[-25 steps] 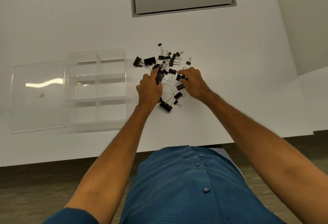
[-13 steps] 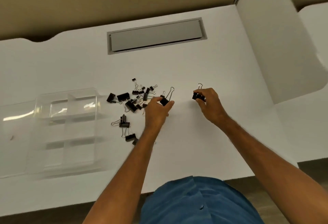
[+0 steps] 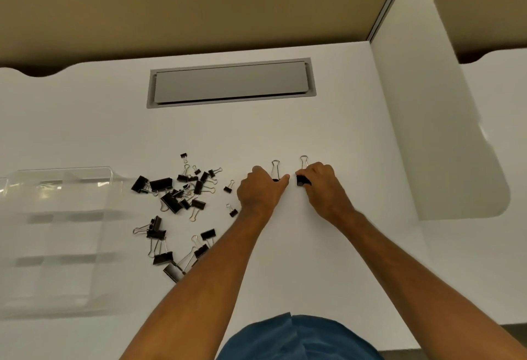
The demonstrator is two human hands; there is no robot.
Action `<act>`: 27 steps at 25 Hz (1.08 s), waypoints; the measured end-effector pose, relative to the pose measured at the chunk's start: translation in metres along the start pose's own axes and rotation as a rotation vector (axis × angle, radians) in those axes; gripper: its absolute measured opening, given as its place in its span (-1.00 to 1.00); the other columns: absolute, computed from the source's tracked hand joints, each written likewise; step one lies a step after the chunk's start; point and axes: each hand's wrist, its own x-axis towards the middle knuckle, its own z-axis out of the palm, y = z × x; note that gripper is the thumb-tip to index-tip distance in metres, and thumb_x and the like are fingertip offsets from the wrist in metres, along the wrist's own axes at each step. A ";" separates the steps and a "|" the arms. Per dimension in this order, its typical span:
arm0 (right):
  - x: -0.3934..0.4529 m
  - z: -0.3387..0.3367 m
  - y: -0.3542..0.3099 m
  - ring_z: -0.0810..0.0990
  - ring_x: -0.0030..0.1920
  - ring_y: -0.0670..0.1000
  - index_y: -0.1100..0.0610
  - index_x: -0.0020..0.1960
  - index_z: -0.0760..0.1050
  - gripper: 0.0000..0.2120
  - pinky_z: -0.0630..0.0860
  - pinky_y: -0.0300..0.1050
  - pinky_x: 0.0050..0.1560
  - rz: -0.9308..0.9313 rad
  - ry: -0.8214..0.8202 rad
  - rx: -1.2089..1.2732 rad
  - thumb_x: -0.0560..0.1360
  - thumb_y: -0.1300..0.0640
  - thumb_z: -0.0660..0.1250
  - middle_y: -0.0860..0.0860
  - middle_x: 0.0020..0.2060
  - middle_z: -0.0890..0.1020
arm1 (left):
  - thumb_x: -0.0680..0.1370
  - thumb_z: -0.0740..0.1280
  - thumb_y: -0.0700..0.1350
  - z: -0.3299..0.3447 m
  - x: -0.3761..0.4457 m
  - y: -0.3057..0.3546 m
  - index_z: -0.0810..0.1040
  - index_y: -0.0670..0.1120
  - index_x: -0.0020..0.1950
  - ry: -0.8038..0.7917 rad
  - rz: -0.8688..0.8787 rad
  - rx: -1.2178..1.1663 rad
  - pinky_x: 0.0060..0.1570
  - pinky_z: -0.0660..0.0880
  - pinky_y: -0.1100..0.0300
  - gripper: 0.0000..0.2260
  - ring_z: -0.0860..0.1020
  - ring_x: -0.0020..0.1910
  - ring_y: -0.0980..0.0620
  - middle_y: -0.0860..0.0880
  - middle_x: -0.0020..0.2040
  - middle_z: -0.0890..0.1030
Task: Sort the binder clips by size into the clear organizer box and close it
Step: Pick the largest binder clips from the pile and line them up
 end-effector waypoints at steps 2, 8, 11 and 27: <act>0.006 0.000 0.003 0.43 0.21 0.11 0.12 0.33 0.55 -0.68 0.50 -0.02 0.19 -0.025 0.015 -0.002 0.61 0.29 0.25 0.08 0.18 0.55 | 0.47 0.27 0.42 0.002 0.002 0.004 0.45 -0.16 0.13 0.011 -0.005 0.032 -0.26 0.43 0.13 -0.36 0.62 -0.05 -0.12 -0.09 -0.03 0.63; 0.000 0.007 0.011 0.41 0.28 0.12 0.18 0.36 0.50 -0.61 0.45 -0.07 0.30 -0.011 0.098 0.120 0.54 0.28 0.39 0.10 0.27 0.50 | 0.52 0.45 0.04 0.013 -0.008 -0.035 0.40 -0.08 0.40 0.092 0.485 -0.097 0.09 0.49 0.11 -0.49 0.42 0.19 -0.04 -0.08 0.23 0.43; 0.000 0.011 0.010 0.41 0.26 0.11 0.17 0.34 0.51 -0.63 0.43 -0.10 0.28 -0.024 0.100 0.137 0.54 0.30 0.38 0.08 0.25 0.50 | 0.54 0.43 -0.16 0.021 -0.006 -0.045 0.46 -0.10 0.41 0.032 0.582 -0.047 0.21 0.47 0.07 -0.57 0.41 0.23 -0.08 -0.11 0.27 0.43; 0.008 0.022 0.006 0.43 0.14 0.05 0.15 0.25 0.55 -0.73 0.35 -0.25 0.17 -0.068 0.125 0.140 0.55 0.26 0.39 0.07 0.16 0.54 | 0.57 0.38 -0.22 0.029 0.022 -0.038 0.60 -0.11 0.13 0.092 0.602 -0.162 0.00 0.37 0.25 -0.85 0.44 0.01 0.00 -0.06 0.02 0.51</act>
